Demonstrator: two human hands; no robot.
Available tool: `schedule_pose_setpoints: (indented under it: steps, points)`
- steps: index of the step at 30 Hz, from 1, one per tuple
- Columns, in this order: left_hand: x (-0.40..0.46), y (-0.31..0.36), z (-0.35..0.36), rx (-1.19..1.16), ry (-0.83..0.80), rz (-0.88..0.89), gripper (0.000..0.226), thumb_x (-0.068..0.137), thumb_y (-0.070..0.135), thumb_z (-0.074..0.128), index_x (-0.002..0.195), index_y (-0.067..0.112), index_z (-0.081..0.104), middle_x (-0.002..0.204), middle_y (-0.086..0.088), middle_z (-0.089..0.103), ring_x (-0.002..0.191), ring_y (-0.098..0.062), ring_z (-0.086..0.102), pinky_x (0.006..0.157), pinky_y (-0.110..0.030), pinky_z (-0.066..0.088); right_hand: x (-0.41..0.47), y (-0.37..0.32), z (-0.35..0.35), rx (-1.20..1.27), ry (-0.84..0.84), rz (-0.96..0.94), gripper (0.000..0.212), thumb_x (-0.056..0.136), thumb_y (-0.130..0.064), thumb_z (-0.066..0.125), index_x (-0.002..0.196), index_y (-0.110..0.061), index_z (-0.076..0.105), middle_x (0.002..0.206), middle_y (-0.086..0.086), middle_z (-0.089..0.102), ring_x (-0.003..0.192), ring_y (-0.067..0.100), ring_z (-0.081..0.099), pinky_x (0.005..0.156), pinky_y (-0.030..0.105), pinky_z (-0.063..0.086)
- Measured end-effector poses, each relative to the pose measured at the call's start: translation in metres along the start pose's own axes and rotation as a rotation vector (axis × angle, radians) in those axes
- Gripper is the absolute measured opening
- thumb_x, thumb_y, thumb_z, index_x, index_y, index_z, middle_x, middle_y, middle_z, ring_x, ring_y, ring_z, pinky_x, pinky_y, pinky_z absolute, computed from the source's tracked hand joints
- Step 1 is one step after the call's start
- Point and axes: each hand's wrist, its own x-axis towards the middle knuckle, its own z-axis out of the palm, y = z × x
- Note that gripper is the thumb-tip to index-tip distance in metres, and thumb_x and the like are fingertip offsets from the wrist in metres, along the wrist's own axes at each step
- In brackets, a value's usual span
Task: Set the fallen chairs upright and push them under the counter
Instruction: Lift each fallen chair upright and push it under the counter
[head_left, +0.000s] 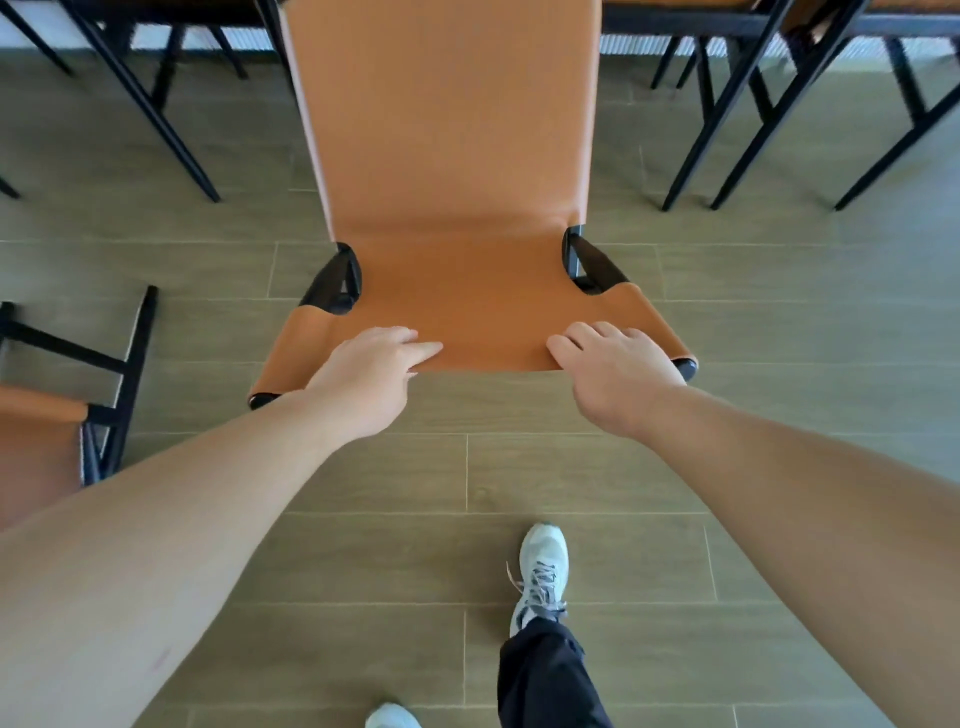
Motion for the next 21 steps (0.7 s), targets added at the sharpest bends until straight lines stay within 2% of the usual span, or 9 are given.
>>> schedule_pose_setpoints:
  steps: [3,5,7,11,13,16,21]
  points:
    - [0.022,0.004,-0.024,0.060,0.030,-0.114,0.036,0.103,0.028,0.046,0.137,0.028,0.058,0.134,0.004,0.058,0.122,-0.023,0.051,0.093,-0.042,0.049,0.021,0.030,-0.021,-0.034,-0.004,-0.096,0.028,0.094,-0.013,0.041,0.122,-0.019,0.044,0.116,0.002,0.052,0.102,0.025,0.051,0.075,0.035,0.038]
    - [0.033,0.007,-0.039,0.052,0.107,-0.181,0.029,0.100,0.031,0.049,0.122,0.024,0.068,0.116,0.003,0.064,0.109,-0.024,0.056,0.082,-0.041,0.052,0.034,0.047,-0.032,-0.079,0.017,-0.181,0.023,0.095,-0.018,0.043,0.118,-0.017,0.045,0.113,0.002,0.052,0.099,0.025,0.051,0.072,0.034,0.036]
    - [0.044,0.008,-0.055,0.064,0.149,-0.216,0.027,0.098,0.028,0.053,0.116,0.021,0.070,0.111,0.002,0.065,0.107,-0.024,0.056,0.081,-0.041,0.052,0.049,0.059,-0.044,-0.099,0.043,-0.221,0.021,0.096,-0.018,0.043,0.117,-0.018,0.044,0.110,0.002,0.051,0.097,0.024,0.050,0.070,0.034,0.032]
    - [0.067,0.010,-0.090,0.098,0.138,-0.255,0.030,0.096,0.027,0.053,0.123,0.022,0.066,0.115,0.002,0.063,0.110,-0.023,0.054,0.084,-0.040,0.051,0.081,0.076,-0.074,-0.074,0.074,-0.194,0.020,0.097,-0.017,0.041,0.117,-0.019,0.040,0.109,0.001,0.047,0.099,0.023,0.049,0.071,0.034,0.035]
    - [0.077,0.007,-0.101,0.117,0.112,-0.256,0.032,0.096,0.027,0.052,0.125,0.023,0.065,0.117,0.003,0.062,0.111,-0.023,0.053,0.088,-0.041,0.050,0.094,0.083,-0.085,-0.087,0.068,-0.192,0.020,0.096,-0.015,0.042,0.115,-0.020,0.039,0.103,0.001,0.043,0.097,0.022,0.048,0.065,0.032,0.033]
    - [0.090,0.003,-0.113,0.138,0.082,-0.258,0.034,0.094,0.030,0.052,0.125,0.025,0.064,0.116,0.005,0.061,0.110,-0.023,0.052,0.093,-0.042,0.047,0.108,0.089,-0.094,-0.108,0.077,-0.177,0.022,0.094,-0.012,0.045,0.111,-0.022,0.037,0.094,-0.001,0.035,0.089,0.022,0.044,0.052,0.031,0.020]
    - [0.099,0.001,-0.124,0.186,0.080,-0.244,0.032,0.093,0.032,0.053,0.122,0.025,0.065,0.113,0.005,0.062,0.109,-0.022,0.053,0.093,-0.041,0.047,0.124,0.094,-0.097,-0.115,0.099,-0.210,0.023,0.089,-0.008,0.050,0.105,-0.020,0.038,0.088,-0.001,0.032,0.079,0.022,0.037,0.056,0.034,0.029]
